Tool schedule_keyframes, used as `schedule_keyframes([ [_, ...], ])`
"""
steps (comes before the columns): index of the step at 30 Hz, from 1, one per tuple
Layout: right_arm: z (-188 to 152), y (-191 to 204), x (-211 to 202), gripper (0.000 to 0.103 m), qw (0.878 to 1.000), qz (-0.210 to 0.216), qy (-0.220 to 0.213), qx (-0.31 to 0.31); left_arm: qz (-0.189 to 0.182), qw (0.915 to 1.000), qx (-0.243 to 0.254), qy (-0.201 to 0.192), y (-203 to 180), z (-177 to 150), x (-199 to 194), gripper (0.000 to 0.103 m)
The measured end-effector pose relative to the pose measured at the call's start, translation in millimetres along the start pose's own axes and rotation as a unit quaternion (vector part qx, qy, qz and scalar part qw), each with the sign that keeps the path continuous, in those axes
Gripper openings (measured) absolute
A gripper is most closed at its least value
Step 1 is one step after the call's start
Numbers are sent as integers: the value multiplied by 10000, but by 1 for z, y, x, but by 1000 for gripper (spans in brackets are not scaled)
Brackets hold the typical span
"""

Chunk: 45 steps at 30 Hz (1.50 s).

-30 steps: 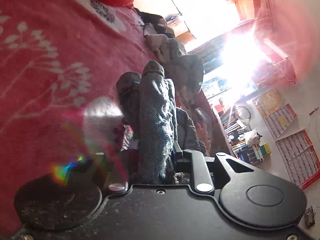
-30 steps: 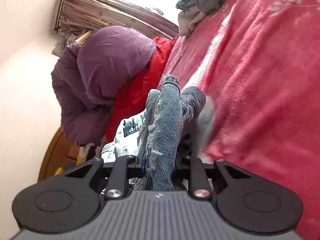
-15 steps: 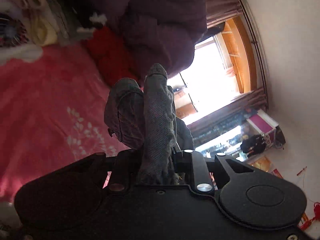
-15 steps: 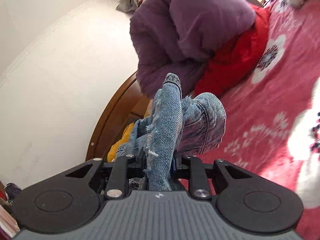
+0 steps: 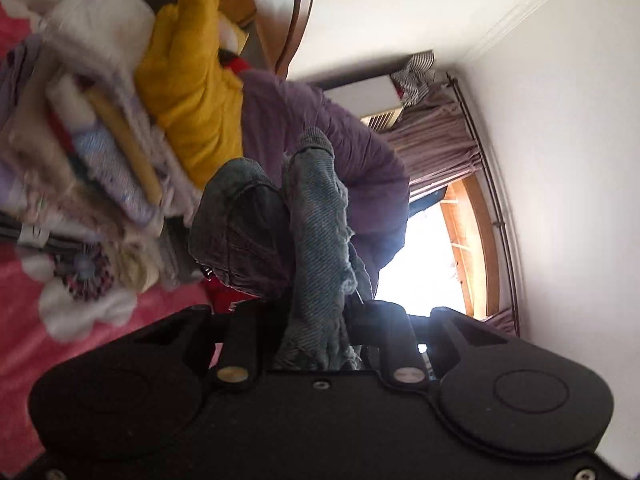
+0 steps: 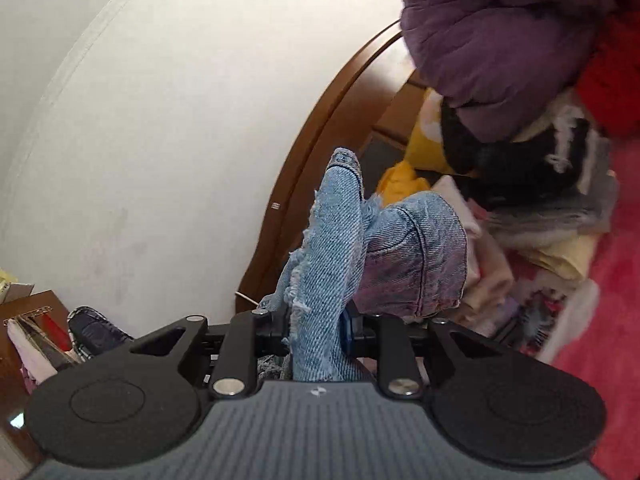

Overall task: Fold clothes
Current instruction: 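Carry the bundle with both tools onto the stack of folded clothes, then open both tools and release the bundle on the stack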

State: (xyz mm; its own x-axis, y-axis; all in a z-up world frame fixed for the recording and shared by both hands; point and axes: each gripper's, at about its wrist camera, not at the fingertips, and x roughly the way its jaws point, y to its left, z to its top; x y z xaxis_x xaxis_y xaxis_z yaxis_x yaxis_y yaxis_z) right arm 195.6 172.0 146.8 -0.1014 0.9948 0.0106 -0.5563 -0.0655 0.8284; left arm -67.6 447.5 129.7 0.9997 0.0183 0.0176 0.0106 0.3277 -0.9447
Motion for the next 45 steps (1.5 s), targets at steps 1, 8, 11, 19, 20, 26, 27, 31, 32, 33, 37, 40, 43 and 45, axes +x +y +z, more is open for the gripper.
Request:
schedule_keyframes([
  [1, 14, 5, 17, 25, 9999, 104, 47, -61, -31, 9999, 27, -111, -6, 15, 3, 19],
  [8, 112, 31, 126, 25, 9944, 1010, 187, -266, -402, 9949, 353, -861, -48, 108, 26, 19],
  [11, 148, 38, 164, 25, 9896, 1358, 238, -419, -470, 9925, 377, -1064, -49, 139, 39, 18],
  [19, 142, -79, 271, 46, 9856, -1442, 806, 354, 2145, 9725, 26, -905, 77, 179, 104, 22],
  [20, 129, -94, 277, 44, 9768, -1917, 930, 235, 2025, 9750, -62, -916, 86, 178, 103, 23],
  [26, 123, -99, 266, 46, 9836, -1681, 591, 272, 1752, 9794, -227, -979, 96, 177, 100, 24],
  [27, 123, -96, 259, 47, 9846, -1653, 477, 310, 1706, 9803, -261, -966, 99, 177, 99, 25],
  [31, 122, -87, 224, 59, 9869, -1547, -56, 449, 1344, 9839, -298, -1143, 93, 182, 78, 52],
  [32, 121, -85, 213, 61, 9871, -1552, -143, 371, 1322, 9830, -232, -1251, 89, 180, 68, 60],
  [33, 119, -82, 201, 65, 9865, -1612, -163, 253, 1441, 9803, -143, -1343, 84, 176, 57, 73],
  [37, 104, -73, 138, 74, 9831, -1820, -29, -176, 1859, 9680, 704, -1534, 69, 152, 13, 74],
  [40, 85, -62, 80, 81, 9769, -2070, 140, -515, 2119, 9569, 1299, -1500, 62, 123, -18, 74],
  [43, 58, -44, 11, 90, 9635, -2529, 191, -857, 2206, 9555, 1561, -1188, 62, 85, -37, 79],
  [45, 34, -29, -40, 96, 9522, -2887, 143, -986, 2217, 9572, 1669, -819, 62, 56, -41, 81],
])
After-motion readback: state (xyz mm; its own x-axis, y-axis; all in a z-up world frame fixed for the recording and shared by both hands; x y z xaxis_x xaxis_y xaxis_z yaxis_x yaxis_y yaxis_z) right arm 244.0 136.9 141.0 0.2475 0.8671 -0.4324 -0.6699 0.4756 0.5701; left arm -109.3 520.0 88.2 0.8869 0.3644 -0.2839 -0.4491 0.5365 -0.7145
